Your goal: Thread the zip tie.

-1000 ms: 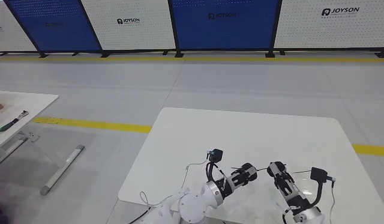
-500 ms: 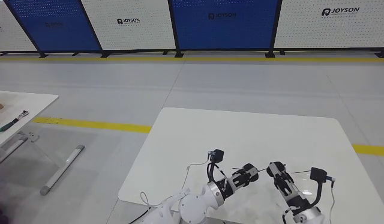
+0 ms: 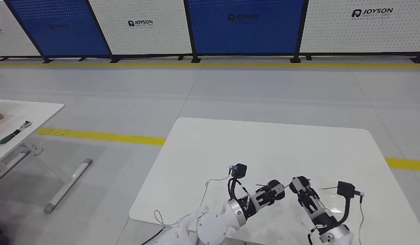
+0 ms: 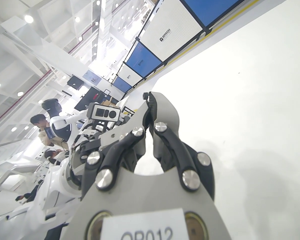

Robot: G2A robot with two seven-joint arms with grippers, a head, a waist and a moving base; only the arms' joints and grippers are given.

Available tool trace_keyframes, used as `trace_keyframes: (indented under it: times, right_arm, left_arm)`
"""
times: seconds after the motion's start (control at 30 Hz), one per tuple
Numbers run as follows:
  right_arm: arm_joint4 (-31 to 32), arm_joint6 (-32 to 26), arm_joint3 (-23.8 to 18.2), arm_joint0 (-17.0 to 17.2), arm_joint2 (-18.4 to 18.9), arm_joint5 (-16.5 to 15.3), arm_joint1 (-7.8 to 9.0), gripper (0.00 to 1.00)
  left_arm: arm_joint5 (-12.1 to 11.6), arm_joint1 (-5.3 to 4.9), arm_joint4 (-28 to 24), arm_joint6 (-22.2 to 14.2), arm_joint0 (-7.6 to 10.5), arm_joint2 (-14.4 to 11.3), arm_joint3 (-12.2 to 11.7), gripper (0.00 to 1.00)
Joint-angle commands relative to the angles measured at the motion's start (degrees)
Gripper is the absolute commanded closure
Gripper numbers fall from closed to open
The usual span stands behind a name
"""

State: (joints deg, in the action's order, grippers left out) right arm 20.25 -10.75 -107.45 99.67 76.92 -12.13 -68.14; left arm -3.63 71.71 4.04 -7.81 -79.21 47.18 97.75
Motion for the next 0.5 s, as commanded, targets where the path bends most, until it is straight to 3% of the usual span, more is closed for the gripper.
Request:
trace_keyframes:
  times: [0.0, 0.23, 0.27, 0.33, 0.47]
  right_arm:
    - [-0.52, -0.16, -0.07, 0.05, 0.15, -0.24, 0.01, 1.0]
    - [-1.37, -1.1, -0.16, 0.03, 0.54, 0.68, 0.02, 1.0]
    - [-1.2, -1.24, -0.01, -0.06, 0.56, 0.79, 0.03, 0.82]
    - [-1.22, -1.27, 0.15, -0.18, 0.47, 0.93, 0.01, 0.58]
    - [-1.61, -1.5, 0.39, -0.38, 0.36, 0.92, -0.02, 0.53]
  left_arm:
    - [-0.07, 0.01, 0.06, 0.0, -0.04, 0.01, 0.06, 1.0]
    - [0.75, 0.22, -0.88, 1.53, -0.14, 0.37, -0.2, 1.0]
    - [0.89, 0.26, -1.06, 1.58, -0.07, 0.41, -0.33, 1.0]
    - [1.01, 0.31, -1.25, 1.61, -0.01, 0.43, -0.47, 1.0]
    - [1.26, 0.37, -1.27, 1.73, -0.02, 0.55, -0.76, 1.0]
